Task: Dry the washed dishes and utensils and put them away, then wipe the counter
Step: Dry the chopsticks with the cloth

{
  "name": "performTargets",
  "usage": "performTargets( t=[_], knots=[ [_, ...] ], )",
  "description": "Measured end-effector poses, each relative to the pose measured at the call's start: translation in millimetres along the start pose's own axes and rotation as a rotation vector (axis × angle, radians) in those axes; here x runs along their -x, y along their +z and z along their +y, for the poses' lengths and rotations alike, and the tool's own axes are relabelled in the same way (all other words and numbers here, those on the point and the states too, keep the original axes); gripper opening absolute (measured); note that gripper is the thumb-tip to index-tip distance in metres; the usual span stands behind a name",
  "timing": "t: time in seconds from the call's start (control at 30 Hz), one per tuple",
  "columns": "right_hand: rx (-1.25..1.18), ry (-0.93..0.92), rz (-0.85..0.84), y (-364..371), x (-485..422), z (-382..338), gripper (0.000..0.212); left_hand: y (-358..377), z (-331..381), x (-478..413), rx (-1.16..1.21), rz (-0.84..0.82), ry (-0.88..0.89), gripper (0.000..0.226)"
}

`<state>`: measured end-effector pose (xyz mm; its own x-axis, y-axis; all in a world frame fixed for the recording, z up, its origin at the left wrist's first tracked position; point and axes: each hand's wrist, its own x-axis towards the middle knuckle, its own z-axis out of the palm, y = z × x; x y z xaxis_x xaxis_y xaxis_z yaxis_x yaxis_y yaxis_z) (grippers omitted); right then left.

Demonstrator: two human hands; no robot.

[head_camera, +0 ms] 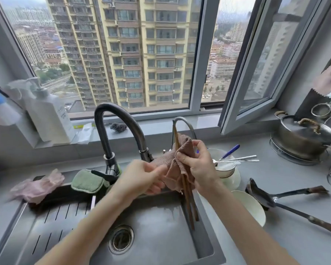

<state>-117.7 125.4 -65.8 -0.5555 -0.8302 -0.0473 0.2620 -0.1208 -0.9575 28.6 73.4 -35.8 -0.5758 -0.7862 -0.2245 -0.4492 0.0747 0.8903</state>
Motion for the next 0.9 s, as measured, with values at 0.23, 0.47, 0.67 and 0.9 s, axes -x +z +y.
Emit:
performTargets(
  t=[0.23, 0.47, 0.67, 0.9],
  knots=[
    [0.192, 0.04, -0.472, 7.7, 2.1, -19.8, 0.028, -13.0, 17.9, -40.2, 0.448, 0.193, 0.204, 0.025],
    [0.335, 0.138, -0.512, -18.1, 28.5, -9.7, 0.028, -49.1, 9.5, -45.4, 0.756, 0.51, 0.164, 0.03],
    [0.312, 0.184, -0.388, -23.3, 23.1, 1.6, 0.025, -63.2, 4.9, -42.2, 0.831, 0.343, 0.087, 0.033],
    [0.356, 0.152, -0.403, -0.4, 18.1, -8.2, 0.027, -24.5, 1.3, -30.6, 0.646, 0.08, -0.069, 0.032]
  ],
)
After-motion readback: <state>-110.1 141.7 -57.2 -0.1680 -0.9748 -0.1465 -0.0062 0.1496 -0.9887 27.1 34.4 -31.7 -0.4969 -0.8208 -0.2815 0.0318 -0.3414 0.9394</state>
